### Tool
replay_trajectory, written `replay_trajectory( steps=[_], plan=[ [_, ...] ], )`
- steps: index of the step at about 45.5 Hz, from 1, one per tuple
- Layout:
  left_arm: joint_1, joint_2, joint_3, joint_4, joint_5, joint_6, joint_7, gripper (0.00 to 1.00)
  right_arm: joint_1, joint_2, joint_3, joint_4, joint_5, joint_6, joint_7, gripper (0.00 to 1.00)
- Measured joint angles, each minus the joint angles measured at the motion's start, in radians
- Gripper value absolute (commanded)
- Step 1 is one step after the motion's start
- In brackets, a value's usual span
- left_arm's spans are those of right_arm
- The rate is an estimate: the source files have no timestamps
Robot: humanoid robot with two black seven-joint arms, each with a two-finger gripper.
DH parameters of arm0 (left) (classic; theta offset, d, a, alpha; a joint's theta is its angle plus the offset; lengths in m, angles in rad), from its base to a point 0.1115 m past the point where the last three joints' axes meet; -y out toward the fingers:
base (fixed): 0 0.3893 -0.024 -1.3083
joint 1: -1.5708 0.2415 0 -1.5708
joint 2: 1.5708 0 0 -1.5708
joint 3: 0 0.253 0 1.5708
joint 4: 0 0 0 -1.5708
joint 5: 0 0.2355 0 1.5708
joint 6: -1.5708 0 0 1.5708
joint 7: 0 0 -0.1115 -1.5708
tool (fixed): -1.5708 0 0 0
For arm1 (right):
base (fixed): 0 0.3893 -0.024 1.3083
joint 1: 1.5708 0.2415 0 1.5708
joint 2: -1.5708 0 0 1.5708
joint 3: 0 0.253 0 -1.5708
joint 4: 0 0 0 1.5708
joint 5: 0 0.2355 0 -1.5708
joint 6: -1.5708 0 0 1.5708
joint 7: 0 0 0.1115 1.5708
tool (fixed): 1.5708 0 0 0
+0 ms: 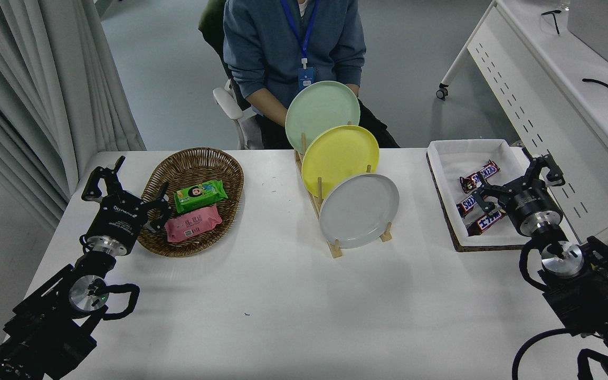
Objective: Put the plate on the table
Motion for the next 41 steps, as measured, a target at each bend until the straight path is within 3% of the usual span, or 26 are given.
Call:
replay_trajectory(
  steps=[41],
  plan=[
    [0.001,0.000,0.002,0.001,0.001,0.000,0.001,1.00,0.012,-0.015,-0.028,0.000,-0.010,-0.021,-0.001,0.99]
  ],
)
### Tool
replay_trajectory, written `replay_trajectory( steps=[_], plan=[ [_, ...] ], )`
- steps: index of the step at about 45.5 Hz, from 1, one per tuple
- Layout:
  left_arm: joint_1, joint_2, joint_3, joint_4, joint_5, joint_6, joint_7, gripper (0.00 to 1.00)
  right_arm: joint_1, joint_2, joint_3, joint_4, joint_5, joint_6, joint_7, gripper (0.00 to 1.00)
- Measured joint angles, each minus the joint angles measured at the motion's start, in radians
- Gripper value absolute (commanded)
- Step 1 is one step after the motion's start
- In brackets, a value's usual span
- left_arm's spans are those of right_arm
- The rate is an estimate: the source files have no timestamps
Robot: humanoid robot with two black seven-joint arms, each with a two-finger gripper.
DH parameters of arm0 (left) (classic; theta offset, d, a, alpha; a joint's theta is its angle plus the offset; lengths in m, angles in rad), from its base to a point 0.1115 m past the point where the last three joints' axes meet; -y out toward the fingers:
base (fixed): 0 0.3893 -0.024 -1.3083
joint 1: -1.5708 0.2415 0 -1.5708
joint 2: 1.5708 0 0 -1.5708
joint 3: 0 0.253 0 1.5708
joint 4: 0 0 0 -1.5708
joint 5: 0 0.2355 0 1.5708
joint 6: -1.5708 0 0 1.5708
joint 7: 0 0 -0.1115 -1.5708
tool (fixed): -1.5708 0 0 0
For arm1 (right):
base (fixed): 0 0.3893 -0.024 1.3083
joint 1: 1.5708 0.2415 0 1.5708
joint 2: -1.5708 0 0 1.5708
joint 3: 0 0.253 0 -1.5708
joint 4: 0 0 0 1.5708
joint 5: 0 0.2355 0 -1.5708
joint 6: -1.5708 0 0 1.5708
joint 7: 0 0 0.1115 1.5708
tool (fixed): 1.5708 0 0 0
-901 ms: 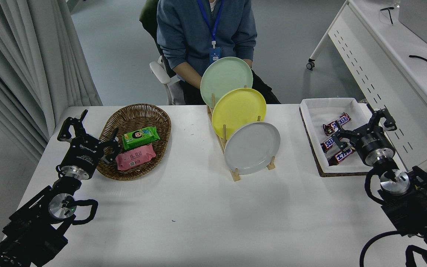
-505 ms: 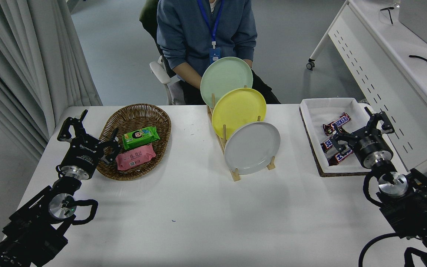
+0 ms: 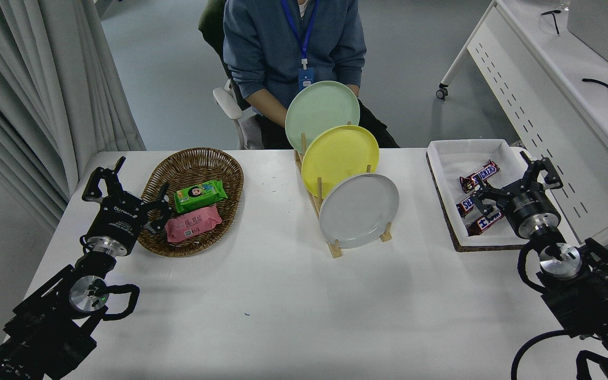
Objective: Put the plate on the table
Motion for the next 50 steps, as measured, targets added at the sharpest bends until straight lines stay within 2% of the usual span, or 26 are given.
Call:
replay_trajectory(
  steps=[30,40,50],
  plan=[
    [0.000,0.000,0.000,0.000,0.000,0.000,0.000,1.00,0.086,-0.108,-0.174,0.031,-0.001,-0.041,0.000,0.99],
    [-0.001,0.000,0.000,0.000,0.000,0.000,0.000,1.00,0.073,-0.200,-0.222,0.193,0.006,-0.137,0.000,0.99],
    [-0.001,0.000,0.000,0.000,0.000,0.000,0.000,1.00,0.089,-0.293,-0.411,0.386,0.089,-0.216,-0.004,0.99]
  ],
)
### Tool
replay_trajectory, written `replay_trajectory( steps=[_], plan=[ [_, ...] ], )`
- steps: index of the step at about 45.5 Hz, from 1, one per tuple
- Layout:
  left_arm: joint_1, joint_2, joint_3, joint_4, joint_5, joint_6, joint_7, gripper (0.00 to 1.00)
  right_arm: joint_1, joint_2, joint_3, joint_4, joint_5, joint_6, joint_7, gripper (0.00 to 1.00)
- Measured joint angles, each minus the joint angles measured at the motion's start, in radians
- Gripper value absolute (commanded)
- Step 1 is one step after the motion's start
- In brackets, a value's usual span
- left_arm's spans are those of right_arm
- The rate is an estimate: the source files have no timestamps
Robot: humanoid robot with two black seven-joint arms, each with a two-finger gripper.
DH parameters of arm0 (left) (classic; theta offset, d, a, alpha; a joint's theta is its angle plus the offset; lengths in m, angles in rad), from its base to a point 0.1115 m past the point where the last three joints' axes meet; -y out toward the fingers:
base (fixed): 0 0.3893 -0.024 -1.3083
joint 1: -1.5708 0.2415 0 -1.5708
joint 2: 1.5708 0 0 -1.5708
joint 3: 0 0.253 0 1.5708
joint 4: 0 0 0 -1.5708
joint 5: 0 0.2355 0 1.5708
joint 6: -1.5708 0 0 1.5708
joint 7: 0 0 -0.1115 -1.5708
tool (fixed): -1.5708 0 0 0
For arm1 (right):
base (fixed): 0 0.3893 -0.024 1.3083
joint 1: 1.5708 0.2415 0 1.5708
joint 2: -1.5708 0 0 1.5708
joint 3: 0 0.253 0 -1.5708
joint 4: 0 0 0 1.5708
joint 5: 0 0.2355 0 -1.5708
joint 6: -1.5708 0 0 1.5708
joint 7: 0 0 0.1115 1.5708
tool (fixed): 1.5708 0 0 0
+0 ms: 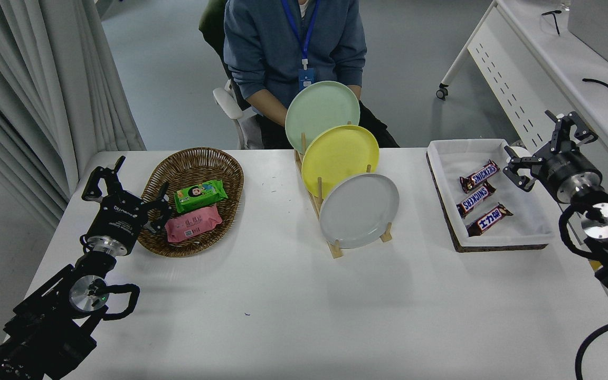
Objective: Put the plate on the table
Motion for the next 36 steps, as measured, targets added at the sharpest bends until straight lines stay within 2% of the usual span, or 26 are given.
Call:
replay_trajectory(
  steps=[16,36],
  plan=[
    [0.000,0.000,0.000,0.000,0.000,0.000,0.000,1.00,0.120,-0.107,-0.375,0.230,0.124,-0.035,-0.005,0.99],
    [0.001,0.000,0.000,0.000,0.000,0.000,0.000,1.00,0.318,-0.142,-0.683,0.410,0.099,-0.031,-0.006,0.99]
  ],
)
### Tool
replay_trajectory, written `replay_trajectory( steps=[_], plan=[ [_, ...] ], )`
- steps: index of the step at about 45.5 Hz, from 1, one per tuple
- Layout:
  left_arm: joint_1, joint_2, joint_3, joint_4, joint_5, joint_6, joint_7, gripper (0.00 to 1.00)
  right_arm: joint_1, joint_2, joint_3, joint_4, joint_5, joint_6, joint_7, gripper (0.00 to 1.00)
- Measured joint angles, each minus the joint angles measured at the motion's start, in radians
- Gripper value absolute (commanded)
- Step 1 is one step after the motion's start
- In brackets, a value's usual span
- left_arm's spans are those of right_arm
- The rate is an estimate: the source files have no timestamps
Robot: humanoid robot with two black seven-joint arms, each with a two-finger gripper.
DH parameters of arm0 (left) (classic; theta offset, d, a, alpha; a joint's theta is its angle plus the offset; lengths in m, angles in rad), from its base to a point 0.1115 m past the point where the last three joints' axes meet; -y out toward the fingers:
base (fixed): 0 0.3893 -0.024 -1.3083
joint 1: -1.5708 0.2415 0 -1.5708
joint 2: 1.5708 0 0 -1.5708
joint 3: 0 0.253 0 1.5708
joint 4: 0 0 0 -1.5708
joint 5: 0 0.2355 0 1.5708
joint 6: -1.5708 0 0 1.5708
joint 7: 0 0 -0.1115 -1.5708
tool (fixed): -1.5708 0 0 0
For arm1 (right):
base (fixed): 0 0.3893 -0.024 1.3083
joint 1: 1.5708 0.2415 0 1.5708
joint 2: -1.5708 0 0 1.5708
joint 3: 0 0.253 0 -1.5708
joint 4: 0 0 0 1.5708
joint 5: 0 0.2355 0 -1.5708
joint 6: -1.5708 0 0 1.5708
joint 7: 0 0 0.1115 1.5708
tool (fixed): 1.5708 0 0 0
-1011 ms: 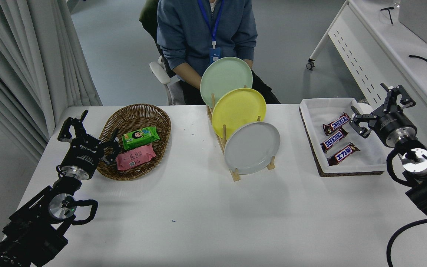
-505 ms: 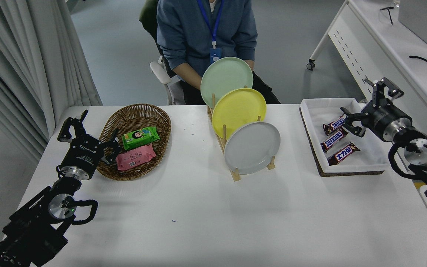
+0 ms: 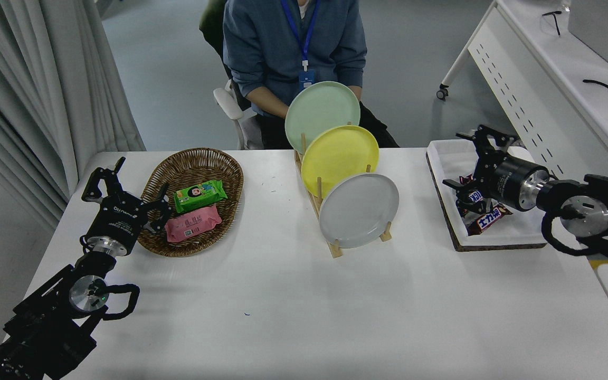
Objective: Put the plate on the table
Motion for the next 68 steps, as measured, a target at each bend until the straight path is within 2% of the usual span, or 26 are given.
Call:
replay_trajectory(
  steps=[10,18,29,41,51,68],
  plan=[
    [0.000,0.000,0.000,0.000,0.000,0.000,0.000,1.00,0.047,0.014,-0.039,0.038,-0.007,-0.057,-0.001,0.99],
    [0.000,0.000,0.000,0.000,0.000,0.000,0.000,1.00,0.082,0.031,-0.064,0.093,0.049,-0.141,-0.028,0.99],
    [0.000,0.000,0.000,0.000,0.000,0.000,0.000,1.00,0.105,0.073,-0.070,0.143,0.143,-0.201,-0.135,0.99],
    [0.000,0.000,0.000,0.000,0.000,0.000,0.000,1.00,0.093,0.134,0.004,0.126,0.173,-0.230,-0.248,0.99],
    [0.000,0.000,0.000,0.000,0.000,0.000,0.000,1.00,0.101,0.155,0.041,0.104,0.104,-0.244,-0.292,0.99],
    [0.000,0.000,0.000,0.000,0.000,0.000,0.000,1.00,0.124,0.204,0.047,0.024,0.011,-0.250,-0.310,0.97]
  ],
)
